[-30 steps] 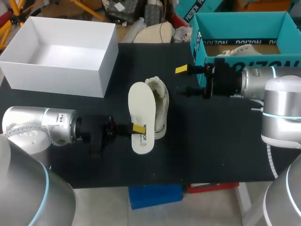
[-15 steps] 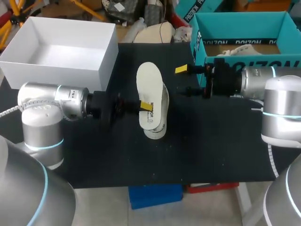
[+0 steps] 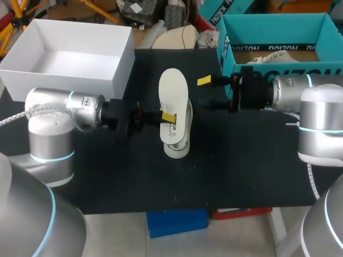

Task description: Take the shoe out of the shoebox, open the shoe tongue, remove and reinsert the insole, then place the shoe into the shoebox

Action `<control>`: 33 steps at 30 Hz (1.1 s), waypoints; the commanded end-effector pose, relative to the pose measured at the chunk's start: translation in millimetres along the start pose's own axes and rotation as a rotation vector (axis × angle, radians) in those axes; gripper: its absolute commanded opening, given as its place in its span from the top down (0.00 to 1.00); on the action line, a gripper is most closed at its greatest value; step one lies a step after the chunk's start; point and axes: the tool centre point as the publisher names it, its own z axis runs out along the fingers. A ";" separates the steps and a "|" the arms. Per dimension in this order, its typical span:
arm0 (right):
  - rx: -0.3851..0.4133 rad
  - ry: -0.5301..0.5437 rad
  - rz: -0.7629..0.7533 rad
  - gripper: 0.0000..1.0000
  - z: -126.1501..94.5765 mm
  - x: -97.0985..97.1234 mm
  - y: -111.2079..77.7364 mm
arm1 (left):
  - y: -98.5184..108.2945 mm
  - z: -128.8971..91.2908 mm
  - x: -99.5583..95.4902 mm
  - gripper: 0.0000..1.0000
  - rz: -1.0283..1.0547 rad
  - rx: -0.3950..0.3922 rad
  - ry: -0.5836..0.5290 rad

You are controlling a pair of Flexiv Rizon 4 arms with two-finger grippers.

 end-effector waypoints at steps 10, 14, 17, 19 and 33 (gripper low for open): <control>0.144 0.003 -0.023 0.29 31.6 -9.8 -1.7 | -1.1 0.0 -0.5 1.00 0.003 -0.003 0.002; 0.158 -0.012 -0.020 0.46 39.3 -10.0 -5.0 | -1.1 0.0 -0.5 1.00 0.003 -0.003 0.002; 0.159 -0.029 -0.027 0.48 44.6 -8.2 -6.8 | -1.1 0.0 -0.5 1.00 0.003 -0.003 0.002; 0.165 -0.036 -0.025 0.50 48.9 -8.7 -8.4 | -1.1 0.0 -0.5 1.00 0.003 -0.003 0.002; 0.140 -0.035 -0.005 0.55 64.7 -20.3 -8.1 | -1.1 0.0 -0.5 1.00 0.003 -0.003 0.002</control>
